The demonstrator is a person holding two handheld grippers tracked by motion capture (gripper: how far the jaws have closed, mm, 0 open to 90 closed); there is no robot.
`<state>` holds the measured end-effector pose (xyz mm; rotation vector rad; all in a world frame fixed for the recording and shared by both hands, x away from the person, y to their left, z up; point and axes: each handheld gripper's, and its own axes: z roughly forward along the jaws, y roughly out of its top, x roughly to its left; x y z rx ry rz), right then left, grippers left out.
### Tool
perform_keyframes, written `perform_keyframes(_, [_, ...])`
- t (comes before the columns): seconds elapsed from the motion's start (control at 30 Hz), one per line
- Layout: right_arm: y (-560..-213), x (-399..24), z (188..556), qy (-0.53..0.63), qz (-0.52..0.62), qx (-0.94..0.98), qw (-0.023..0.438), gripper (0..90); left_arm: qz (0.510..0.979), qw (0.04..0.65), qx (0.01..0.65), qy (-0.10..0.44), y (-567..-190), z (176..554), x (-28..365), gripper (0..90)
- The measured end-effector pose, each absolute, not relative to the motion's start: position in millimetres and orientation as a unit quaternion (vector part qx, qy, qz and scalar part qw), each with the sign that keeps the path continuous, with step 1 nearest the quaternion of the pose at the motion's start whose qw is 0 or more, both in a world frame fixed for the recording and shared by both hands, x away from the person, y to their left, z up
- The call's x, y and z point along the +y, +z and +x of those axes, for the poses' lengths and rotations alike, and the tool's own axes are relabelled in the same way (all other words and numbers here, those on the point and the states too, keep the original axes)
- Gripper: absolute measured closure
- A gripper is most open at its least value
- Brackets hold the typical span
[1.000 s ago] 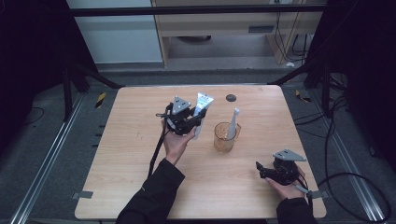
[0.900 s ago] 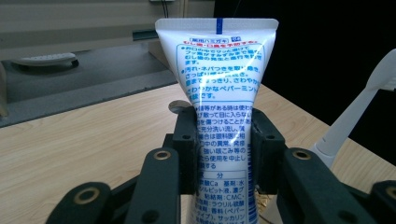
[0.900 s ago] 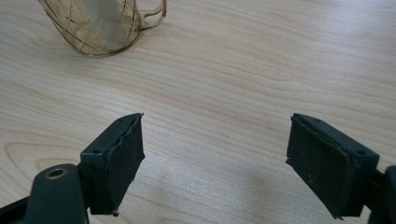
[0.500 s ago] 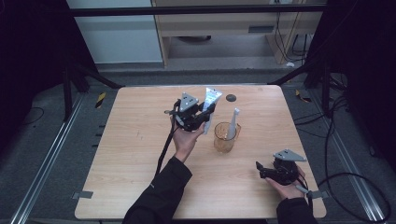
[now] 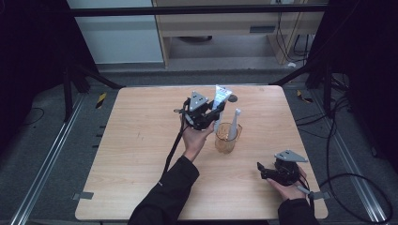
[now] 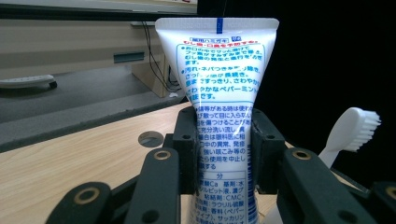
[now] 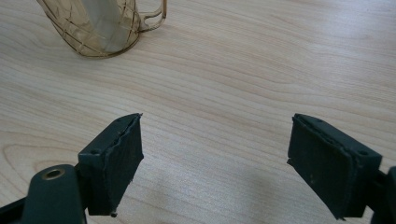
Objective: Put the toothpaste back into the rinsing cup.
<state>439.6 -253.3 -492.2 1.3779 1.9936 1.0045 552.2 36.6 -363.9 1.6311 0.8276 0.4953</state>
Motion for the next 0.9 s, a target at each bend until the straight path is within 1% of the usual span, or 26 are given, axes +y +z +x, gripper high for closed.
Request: perform_keyframes(0.9, [-493.9,-252.5,439.9,0.367,0.502,0.739,0.26,18.0,0.702,0.59,0.346,0.196,-380.0,560.9,9.1,67.6])
